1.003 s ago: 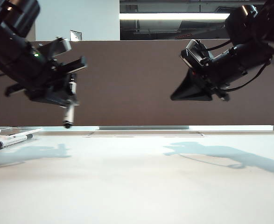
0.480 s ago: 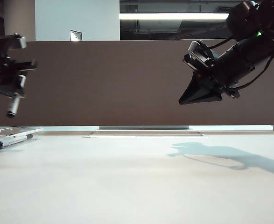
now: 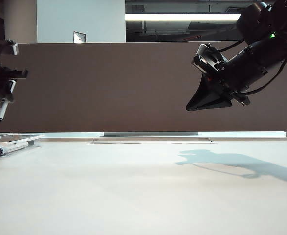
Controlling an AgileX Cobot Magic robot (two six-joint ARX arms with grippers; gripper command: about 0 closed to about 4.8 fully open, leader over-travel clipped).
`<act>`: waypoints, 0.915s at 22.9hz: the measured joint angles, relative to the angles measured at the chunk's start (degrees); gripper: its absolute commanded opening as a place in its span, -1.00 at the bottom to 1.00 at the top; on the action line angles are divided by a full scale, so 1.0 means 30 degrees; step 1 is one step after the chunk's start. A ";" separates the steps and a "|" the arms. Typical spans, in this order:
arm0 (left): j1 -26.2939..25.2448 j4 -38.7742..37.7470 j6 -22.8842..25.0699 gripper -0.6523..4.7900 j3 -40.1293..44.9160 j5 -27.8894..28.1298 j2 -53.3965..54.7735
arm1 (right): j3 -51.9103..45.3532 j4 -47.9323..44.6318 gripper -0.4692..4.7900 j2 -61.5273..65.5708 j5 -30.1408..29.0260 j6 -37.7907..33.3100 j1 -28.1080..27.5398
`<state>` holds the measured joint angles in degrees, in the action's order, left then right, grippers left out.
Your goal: Pick up the black marker on the right and put it into the packaging box on the left, making sure the marker fit the shape of the box's grooves.
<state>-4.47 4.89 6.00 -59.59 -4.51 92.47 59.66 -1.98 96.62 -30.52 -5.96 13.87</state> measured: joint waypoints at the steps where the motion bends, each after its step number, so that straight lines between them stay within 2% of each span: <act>1: 0.0000 -0.0022 0.0000 -0.78 -0.0262 0.0000 0.0284 | 0.0000 0.0044 -0.84 0.0000 -0.0029 0.0000 0.0000; 4: 0.0007 -0.0138 -0.0007 -0.78 -0.1370 0.0000 0.1530 | 0.0000 0.0226 -0.84 0.0000 -0.0044 0.0000 0.0000; 11: 0.0670 -0.0444 0.0000 -0.78 -0.1392 0.0000 0.3271 | 0.0000 0.0226 -0.84 0.0000 -0.0044 0.0000 0.0000; 21: 0.0947 -0.0714 0.0226 -0.78 -0.1384 0.0000 0.3752 | 0.0000 0.0335 -0.84 0.0000 -0.0044 0.0000 0.0000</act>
<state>-1.63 2.74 6.68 -63.75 -4.51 103.72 59.66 -0.97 96.62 -30.65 -5.96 13.87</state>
